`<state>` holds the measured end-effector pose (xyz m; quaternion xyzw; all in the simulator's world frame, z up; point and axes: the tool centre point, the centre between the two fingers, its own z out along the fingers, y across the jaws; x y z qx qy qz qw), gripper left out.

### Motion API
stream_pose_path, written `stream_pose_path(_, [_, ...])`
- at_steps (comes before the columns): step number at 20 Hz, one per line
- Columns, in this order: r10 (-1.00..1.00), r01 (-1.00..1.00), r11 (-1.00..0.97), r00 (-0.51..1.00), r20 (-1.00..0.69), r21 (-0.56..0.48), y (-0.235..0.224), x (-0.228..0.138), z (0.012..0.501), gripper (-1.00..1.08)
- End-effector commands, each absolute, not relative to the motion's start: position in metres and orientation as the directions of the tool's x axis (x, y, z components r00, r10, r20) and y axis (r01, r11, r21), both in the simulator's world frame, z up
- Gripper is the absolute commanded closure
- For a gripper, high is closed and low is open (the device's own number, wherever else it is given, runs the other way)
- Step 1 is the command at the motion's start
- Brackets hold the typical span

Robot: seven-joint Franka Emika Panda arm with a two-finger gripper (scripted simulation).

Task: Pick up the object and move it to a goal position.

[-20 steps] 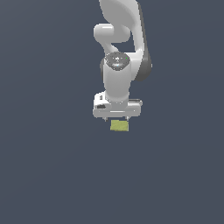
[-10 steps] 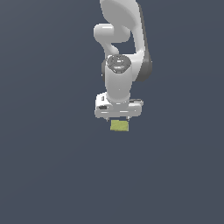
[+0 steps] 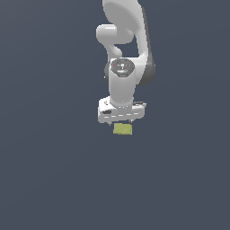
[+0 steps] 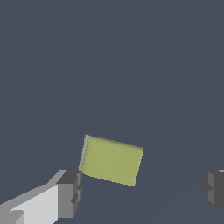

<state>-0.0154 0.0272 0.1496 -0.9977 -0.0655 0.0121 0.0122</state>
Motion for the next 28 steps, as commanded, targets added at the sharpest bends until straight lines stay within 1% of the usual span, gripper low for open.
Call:
stream_pose_path(1, [0.177, 0.176, -0.984, 0.984, -0.022, -0.023, 0.027, -0.017, 0.146, -0.92])
stream_pose_path(7, [0.326, 0.326, -0.945, 0.945, -0.021, -0.016, 0.027, -0.022, 0.134, -0.92])
stream_pose_path(14, [0.52, 0.52, -0.854, 0.854, -0.021, -0.01, 0.028, -0.029, 0.118, -0.92])
stream_pose_path(21, [0.692, 0.692, -0.722, 0.722, -0.02, -0.007, 0.031, -0.036, 0.103, -0.92])
stream_pose_path(28, [0.832, 0.832, -0.555, 0.555, -0.018, -0.005, 0.034, -0.044, 0.089, -0.92])
